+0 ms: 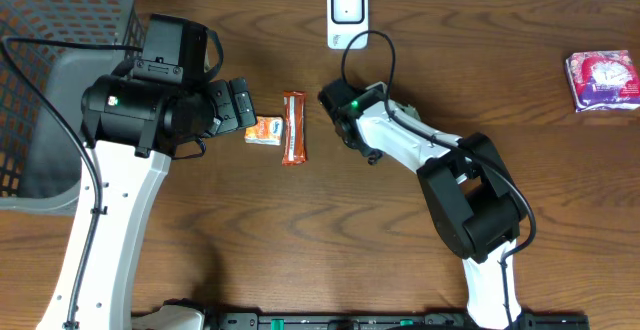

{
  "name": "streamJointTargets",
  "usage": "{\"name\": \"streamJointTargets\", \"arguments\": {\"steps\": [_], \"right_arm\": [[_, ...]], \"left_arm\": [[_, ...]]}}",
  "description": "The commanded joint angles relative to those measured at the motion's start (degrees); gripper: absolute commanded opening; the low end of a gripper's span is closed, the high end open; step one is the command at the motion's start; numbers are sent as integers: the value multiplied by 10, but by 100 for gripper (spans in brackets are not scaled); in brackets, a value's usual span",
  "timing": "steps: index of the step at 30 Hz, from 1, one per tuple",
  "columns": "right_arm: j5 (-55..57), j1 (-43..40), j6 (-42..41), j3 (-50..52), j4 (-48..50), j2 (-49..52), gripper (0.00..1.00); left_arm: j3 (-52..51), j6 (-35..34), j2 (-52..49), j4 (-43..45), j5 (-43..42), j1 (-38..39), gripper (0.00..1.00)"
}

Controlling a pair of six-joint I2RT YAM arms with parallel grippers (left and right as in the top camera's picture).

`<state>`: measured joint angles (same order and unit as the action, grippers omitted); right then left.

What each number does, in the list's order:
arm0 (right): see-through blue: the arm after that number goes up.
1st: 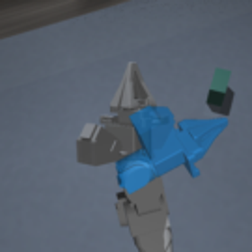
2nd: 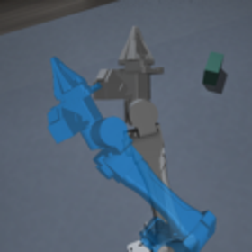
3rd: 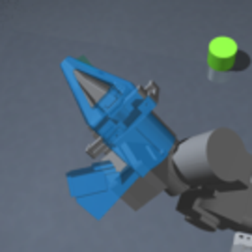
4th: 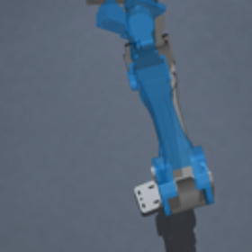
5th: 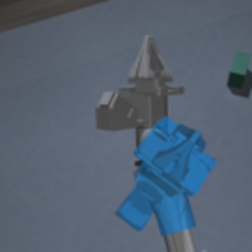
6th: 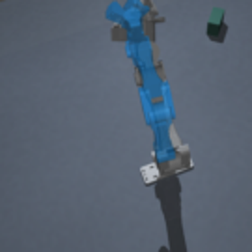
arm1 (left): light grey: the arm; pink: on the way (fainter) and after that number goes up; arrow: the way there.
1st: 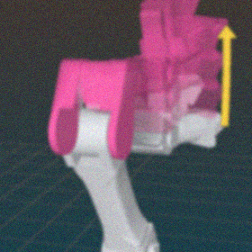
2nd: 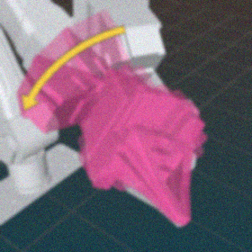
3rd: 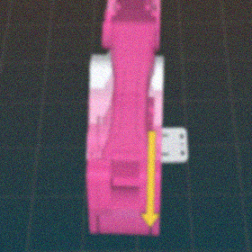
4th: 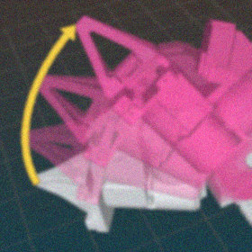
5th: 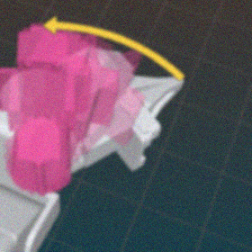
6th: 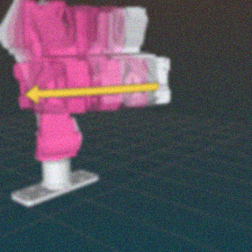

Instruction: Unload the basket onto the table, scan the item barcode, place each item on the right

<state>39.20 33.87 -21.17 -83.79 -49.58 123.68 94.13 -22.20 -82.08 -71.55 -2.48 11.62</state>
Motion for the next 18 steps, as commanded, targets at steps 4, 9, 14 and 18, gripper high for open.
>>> {"name": "streamJointTargets", "arguments": {"steps": [4,9,14,18], "right_arm": [[11,-17,3,40,20,-7,54],[-36,-36,2,36,18,-7,33],[-93,-54,2,-7,-9,-7,19],[-164,-75,3,-83,-61,-7,15]], "left_arm": [[7,5,1,0,3,-2,98],[7,5,1,0,3,-2,98],[7,5,1,0,3,-2,98],[7,5,1,0,3,-2,98]]}}
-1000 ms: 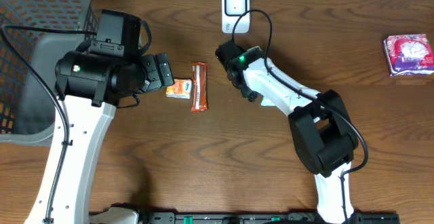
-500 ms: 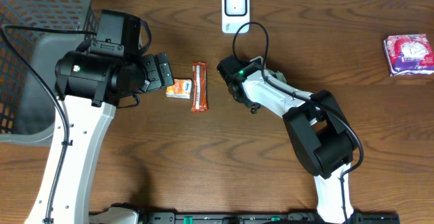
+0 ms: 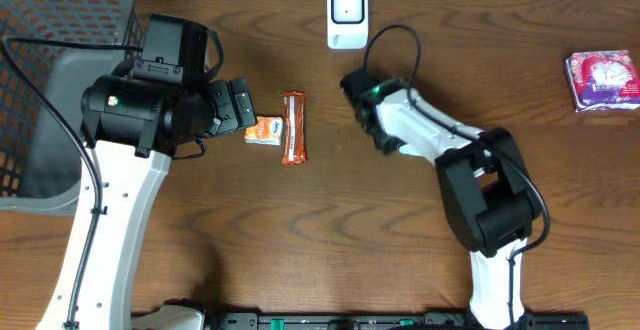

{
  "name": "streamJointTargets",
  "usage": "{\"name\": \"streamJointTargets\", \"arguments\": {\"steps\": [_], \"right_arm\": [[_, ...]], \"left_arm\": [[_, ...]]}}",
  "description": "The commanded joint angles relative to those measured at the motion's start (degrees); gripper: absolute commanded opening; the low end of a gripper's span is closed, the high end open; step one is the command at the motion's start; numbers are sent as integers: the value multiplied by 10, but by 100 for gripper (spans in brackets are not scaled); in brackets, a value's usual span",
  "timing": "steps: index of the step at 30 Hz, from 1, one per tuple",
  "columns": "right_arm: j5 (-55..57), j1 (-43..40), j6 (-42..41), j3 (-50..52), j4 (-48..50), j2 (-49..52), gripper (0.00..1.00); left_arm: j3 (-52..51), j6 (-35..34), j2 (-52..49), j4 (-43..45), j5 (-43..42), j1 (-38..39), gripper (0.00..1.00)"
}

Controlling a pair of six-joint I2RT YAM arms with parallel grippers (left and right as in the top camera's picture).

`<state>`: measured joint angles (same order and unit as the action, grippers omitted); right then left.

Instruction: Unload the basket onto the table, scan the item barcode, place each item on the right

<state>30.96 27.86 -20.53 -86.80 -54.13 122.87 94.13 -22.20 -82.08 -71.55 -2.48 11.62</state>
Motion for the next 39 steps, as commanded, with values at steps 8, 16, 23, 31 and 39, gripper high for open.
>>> {"name": "streamJointTargets", "arguments": {"steps": [8,16,23,31,39], "right_arm": [[-346,-88,16,-158,-65,1,15],[-758,-196,50,-84,21,1,10],[-823,-268,45,40,103,1,22],[-704,-339,63,-3,7,-3,78],[-600,-318,123,-125,-125,-14,86]], "left_arm": [[7,5,1,0,3,-2,98],[7,5,1,0,3,-2,98],[7,5,1,0,3,-2,98],[7,5,1,0,3,-2,98],[7,5,1,0,3,-2,98]]}}
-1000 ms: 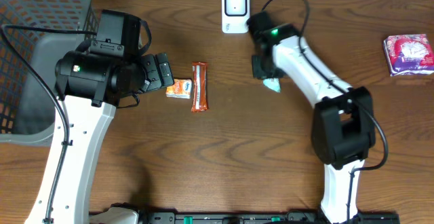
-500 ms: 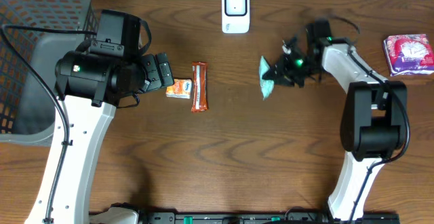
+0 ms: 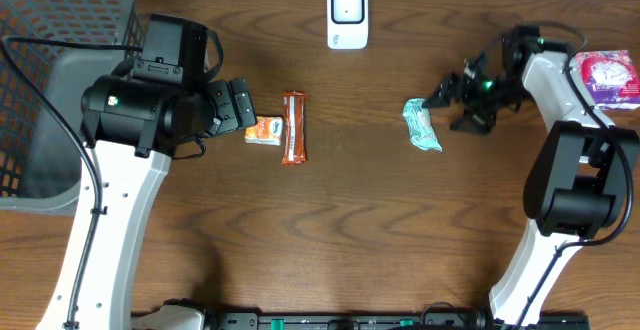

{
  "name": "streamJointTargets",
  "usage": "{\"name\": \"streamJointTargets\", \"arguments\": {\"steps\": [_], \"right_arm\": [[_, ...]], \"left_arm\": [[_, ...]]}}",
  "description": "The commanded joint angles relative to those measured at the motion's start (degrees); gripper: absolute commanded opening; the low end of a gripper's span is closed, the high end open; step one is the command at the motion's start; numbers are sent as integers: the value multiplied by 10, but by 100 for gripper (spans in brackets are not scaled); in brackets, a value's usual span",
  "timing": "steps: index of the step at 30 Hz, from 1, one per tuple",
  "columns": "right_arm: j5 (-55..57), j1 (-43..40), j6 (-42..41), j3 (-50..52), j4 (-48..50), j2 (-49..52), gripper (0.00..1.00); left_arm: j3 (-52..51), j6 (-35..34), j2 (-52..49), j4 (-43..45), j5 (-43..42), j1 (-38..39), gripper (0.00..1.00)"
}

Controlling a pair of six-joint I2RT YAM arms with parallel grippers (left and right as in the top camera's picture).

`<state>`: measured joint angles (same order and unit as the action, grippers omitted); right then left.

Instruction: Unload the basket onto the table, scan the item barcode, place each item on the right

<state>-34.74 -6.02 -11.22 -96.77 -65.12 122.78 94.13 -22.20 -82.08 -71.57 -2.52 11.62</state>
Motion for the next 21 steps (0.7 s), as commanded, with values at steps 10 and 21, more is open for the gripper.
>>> {"name": "streamJointTargets", "arguments": {"steps": [10,21], "right_arm": [[221,79,30,-1,2,-13,62],[349,160,52,84,89,-13,47]], "left_arm": [[7,5,1,0,3,-2,98],[7,5,1,0,3,-2,98]]}}
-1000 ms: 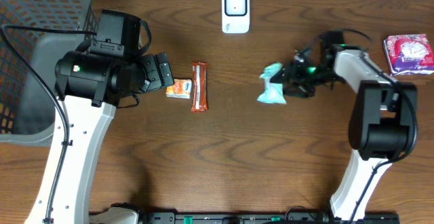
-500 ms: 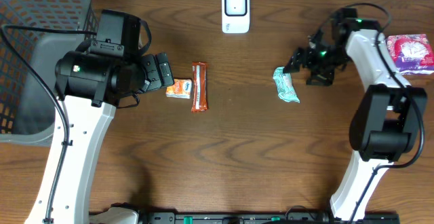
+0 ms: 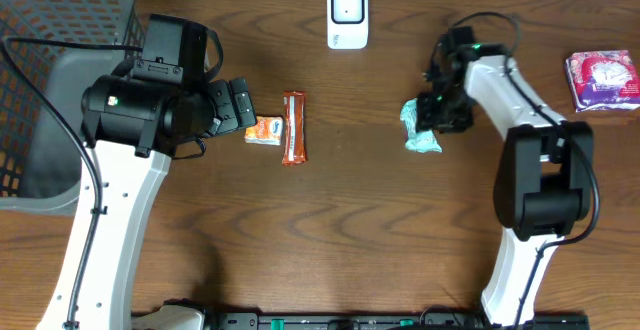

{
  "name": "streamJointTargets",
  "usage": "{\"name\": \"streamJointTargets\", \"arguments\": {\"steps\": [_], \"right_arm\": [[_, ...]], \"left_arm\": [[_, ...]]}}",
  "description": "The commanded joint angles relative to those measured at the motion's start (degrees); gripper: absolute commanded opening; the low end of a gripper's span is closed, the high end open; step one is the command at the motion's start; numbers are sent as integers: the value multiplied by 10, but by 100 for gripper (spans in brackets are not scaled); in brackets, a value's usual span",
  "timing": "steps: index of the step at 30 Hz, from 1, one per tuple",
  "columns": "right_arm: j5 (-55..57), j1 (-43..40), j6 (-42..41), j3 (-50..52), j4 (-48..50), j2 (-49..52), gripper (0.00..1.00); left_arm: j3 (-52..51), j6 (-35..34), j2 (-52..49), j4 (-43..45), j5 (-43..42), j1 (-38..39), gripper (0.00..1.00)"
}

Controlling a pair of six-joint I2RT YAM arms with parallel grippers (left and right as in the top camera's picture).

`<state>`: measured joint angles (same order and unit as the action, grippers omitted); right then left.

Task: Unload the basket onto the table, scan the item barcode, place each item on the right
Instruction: 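Raise the green package up in front of the scanner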

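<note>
A teal packet (image 3: 422, 135) lies on the table right of centre. My right gripper (image 3: 440, 115) is down on its upper right part, and the jaws are hidden from above. The white scanner (image 3: 347, 15) stands at the back edge, centre. My left gripper (image 3: 243, 110) hovers left of centre, its tips right beside a small orange packet (image 3: 264, 130). How its fingers stand does not show. An orange bar (image 3: 293, 127) lies just right of that packet.
A grey mesh basket (image 3: 50, 30) fills the far left. A pink packet (image 3: 603, 78) lies at the right edge. The scanner's cable loops near the right arm's upper link (image 3: 500, 70).
My right gripper was to the right of the teal packet and apart from it. Now it sits against the packet's upper right part. The left arm and the orange items have not moved.
My right gripper was first just below the scanner, near the orange bar, with no teal packet showing. Then it was slightly further right. Later the teal packet lay right of centre with the gripper beside it, and now the gripper is on it. The left arm stayed still.
</note>
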<state>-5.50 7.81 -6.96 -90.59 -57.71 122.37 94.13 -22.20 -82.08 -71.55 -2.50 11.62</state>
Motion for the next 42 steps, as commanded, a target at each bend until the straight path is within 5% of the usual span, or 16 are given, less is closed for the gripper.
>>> {"name": "streamJointTargets", "arguments": {"steps": [1,12,21,28,42], "right_arm": [[56,29,9,27,22,-9,47],[69,64,-25,1,28,-9,10],[12,64,-81,-111,12,-9,8],[-192,66,-185,-139,209,-8,10],[-186,99,-415,-139,588,87,9]], "left_arm": [[7,5,1,0,3,-2,98],[7,5,1,0,3,-2,98],[7,5,1,0,3,-2,98],[7,5,1,0,3,-2,98],[7,5,1,0,3,-2,98]]}}
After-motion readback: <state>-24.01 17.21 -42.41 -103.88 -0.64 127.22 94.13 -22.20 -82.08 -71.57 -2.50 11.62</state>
